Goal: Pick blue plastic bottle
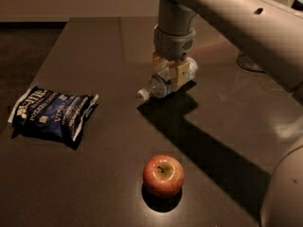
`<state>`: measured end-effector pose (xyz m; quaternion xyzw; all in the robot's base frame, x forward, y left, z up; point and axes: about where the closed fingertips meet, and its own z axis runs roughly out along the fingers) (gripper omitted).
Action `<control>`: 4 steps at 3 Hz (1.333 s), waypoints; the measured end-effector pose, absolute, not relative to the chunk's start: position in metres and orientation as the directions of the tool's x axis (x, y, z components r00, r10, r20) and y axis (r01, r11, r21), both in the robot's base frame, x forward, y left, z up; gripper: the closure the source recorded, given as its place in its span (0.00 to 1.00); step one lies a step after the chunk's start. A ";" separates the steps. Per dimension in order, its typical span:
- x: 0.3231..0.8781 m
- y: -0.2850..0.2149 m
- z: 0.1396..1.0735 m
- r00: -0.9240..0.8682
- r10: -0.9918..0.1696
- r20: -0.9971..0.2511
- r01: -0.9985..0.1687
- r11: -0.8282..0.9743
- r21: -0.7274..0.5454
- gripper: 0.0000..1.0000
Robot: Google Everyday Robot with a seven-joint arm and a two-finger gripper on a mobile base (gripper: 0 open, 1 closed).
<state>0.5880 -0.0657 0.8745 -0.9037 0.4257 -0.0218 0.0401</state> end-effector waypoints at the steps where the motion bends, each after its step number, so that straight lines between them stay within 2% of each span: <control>1: 0.582 -0.071 0.907 0.620 -0.784 -0.023 -0.778 -0.610 -0.150 0.95; 2: 0.574 -0.072 0.946 0.628 -0.778 -0.028 -0.764 -0.609 -0.215 1.00; 4: 0.573 -0.066 0.974 0.634 -0.773 -0.034 -0.746 -0.599 -0.291 1.00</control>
Offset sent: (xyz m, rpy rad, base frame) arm -0.0442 -0.0210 0.1209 0.1188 -0.0688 0.0010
